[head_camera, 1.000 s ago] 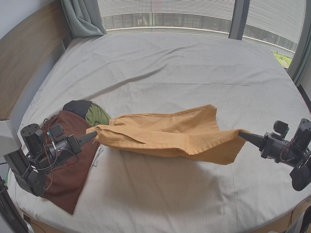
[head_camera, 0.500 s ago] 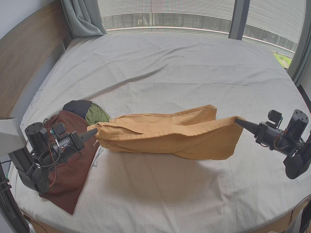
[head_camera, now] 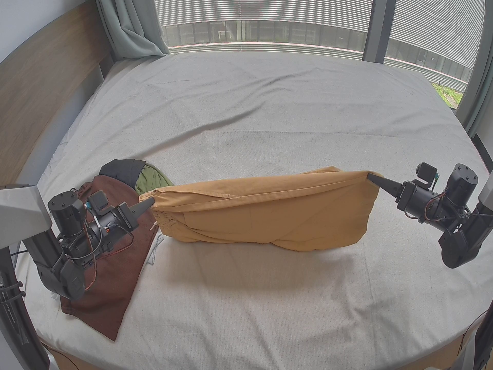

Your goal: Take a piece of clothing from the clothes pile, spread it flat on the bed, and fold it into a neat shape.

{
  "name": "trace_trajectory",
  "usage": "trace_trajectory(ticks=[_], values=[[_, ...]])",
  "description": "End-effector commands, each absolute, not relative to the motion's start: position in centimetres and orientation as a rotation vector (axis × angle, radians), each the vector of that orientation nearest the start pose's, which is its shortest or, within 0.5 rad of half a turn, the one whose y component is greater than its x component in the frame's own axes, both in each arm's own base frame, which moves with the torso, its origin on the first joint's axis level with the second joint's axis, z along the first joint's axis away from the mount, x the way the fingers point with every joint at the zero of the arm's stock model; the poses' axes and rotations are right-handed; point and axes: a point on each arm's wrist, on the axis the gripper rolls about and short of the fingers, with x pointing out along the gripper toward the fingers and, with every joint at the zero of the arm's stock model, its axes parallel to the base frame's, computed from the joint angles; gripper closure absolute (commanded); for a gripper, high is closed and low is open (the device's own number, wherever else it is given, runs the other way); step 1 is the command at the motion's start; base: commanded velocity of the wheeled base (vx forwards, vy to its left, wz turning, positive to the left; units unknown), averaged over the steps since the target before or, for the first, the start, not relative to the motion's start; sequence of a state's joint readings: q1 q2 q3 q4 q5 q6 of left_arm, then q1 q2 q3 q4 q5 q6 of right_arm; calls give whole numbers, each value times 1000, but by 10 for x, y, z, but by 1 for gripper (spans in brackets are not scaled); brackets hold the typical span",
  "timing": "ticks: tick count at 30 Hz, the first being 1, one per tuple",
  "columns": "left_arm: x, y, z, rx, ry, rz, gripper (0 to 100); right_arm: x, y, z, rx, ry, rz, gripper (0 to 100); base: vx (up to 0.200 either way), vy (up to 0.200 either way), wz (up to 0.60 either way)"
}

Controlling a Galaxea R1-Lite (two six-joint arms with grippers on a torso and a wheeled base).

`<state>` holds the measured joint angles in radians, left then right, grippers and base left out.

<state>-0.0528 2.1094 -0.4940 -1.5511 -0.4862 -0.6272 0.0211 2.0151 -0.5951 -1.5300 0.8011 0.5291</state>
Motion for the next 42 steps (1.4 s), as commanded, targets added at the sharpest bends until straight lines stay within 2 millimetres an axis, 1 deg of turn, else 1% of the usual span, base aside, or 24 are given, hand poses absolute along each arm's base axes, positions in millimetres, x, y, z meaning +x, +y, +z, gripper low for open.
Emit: trace_trajectory(ticks=[1, 5, 8, 12, 15, 17, 22, 27, 29, 30, 32, 36, 42], values=[[326, -28, 68, -627, 233, -488, 100, 338, 24, 115, 472, 119, 831, 100, 0, 0, 0], [328, -30, 68, -626, 228, -488, 100, 348, 25, 115, 481, 109, 837, 100, 0, 0, 0], [336, -33, 67, -626, 208, -473, 100, 354, 25, 114, 479, 100, 838, 100, 0, 0, 0], [343, -36, 68, -648, 189, -457, 100, 359, 24, 110, 488, 120, 831, 100, 0, 0, 0], [346, -41, 68, -662, 187, -461, 100, 361, 24, 110, 491, 127, 829, 100, 0, 0, 0], [347, -42, 65, -661, 193, -463, 100, 366, 25, 112, 486, 116, 832, 100, 0, 0, 0], [352, -42, 63, -662, 189, -462, 100, 377, 26, 109, 483, 107, 838, 100, 0, 0, 0], [361, -43, 60, -662, 174, -464, 100, 389, 27, 105, 490, 115, 838, 100, 0, 0, 0], [362, -43, 60, -662, 174, -464, 100, 389, 26, 104, 490, 116, 836, 100, 0, 0, 0], [369, -43, 59, -672, 159, -455, 100, 396, 26, 101, 493, 119, 834, 100, 0, 0, 0], [375, -43, 58, -682, 143, -439, 100, 402, 27, 101, 489, 109, 836, 100, 0, 0, 0], [384, -44, 55, -707, 133, -436, 100, 412, 25, 101, 496, 116, 830, 100, 0, 0, 0], [398, -46, 43, -721, 132, -438, 100, 429, 25, 98, 494, 102, 833, 100, 0, 0, 0]])
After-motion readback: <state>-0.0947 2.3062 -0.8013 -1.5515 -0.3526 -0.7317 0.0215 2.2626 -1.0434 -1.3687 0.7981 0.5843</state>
